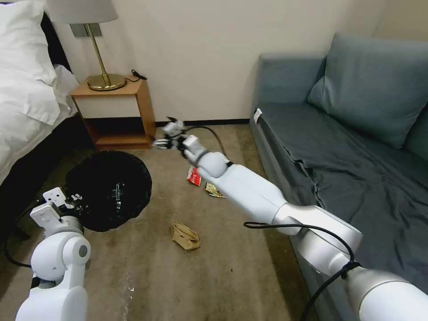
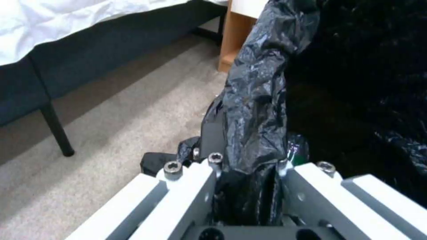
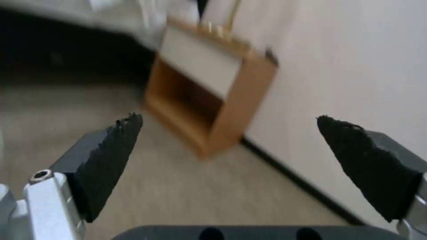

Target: Pick up the trash bin, then pick up the garbage on the floor and place it into the trash bin.

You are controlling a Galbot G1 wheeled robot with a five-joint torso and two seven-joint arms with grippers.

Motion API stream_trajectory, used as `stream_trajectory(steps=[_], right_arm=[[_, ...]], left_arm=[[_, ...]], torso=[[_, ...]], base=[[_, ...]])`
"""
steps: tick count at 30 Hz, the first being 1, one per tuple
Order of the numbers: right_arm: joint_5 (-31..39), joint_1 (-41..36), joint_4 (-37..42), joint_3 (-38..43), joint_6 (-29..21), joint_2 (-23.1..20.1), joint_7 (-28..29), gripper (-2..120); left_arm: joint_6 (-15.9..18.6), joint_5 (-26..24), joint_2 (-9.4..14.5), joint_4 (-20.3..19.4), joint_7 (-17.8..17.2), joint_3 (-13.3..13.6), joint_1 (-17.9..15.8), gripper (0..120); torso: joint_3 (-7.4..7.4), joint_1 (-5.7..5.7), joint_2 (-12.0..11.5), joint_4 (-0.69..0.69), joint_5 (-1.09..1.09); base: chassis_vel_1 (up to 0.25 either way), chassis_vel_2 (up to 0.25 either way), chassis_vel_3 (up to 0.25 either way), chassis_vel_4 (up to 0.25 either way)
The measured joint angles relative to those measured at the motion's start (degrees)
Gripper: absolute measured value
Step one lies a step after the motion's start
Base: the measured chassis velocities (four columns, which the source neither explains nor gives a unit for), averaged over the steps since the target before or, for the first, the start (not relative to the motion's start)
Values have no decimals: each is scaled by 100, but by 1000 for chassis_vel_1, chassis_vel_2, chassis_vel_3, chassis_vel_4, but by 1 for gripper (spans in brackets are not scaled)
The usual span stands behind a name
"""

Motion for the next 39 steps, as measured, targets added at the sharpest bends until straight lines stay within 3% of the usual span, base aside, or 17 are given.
stream_trajectory(steps=[12,26,39], right_arm=[[87,-873,-145,-158,-317,-233,-945,100],[-173,-1776,-152,-387,-173,-178,-1300,100],[-355,-2023,-345,-102,-183,-180,-1565,100]], left_arm=[[47,41,-70,-86,-71,18,26,1],[118,81,-154,-288,-163,49,140,1],[130,137,-186,-356,-174,99,200,1]], torso=[[0,-1,0,1,-1],[-1,0,1,2,-1],[-1,0,1,1,-1]], base=[[0,0,0,0],[0,0,0,0],[0,0,0,0]])
